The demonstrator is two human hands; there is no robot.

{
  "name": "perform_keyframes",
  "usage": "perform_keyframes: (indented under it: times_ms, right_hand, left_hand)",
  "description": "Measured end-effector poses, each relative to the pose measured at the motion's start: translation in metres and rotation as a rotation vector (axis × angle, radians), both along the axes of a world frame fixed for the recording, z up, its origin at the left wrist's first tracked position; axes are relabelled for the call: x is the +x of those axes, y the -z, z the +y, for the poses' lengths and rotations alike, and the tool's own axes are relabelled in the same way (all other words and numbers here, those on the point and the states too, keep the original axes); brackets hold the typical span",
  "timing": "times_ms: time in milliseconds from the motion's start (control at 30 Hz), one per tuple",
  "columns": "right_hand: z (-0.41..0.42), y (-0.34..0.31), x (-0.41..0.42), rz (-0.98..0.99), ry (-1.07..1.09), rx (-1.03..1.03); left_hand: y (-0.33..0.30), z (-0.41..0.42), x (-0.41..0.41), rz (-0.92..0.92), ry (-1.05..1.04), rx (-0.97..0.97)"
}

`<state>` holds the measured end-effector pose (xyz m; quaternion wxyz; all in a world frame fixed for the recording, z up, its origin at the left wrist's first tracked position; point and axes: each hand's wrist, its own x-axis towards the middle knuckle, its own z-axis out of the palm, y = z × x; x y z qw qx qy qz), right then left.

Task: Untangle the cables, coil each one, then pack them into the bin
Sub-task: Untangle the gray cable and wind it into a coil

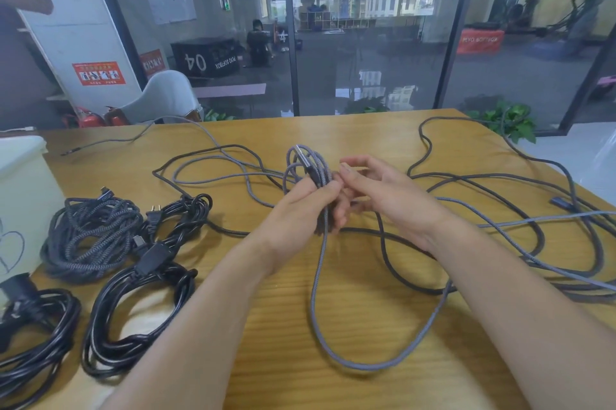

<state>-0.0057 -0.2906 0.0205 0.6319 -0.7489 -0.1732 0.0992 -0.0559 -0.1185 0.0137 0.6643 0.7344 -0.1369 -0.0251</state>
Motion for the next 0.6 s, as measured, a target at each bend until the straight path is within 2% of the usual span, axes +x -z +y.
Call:
perform_keyframes:
  times_ms: [100,233,300,467,600]
  right_hand:
    - [-0.006,-0.01,-0.009,-0.033,-0.107,-0.197]
    - [-0.002,-0.017,-0.027,0.005,-0.54,-0.542]
    - [0.005,-0.011,-0.033,0.034,-0.71,-0.636]
    - [0.015,-0.001,-0.042,0.115,-0.874,-0.624]
    - [0.029,0.01,-0.047,0.073,-0.722,-0.441]
  left_hand:
    - [0.0,0.006,0.004,-0.003,-0.037,-0.127]
    - [-0.009,0.01,0.001,0.048,-0.056,-0.313]
    - [-0.013,0.01,0.0,0.057,-0.078,-0.386]
    - [-0.018,0.013,-0.002,0.047,-0.146,-0.409]
    - [-0.022,0.013,-0.005,0.053,-0.128,-0.501]
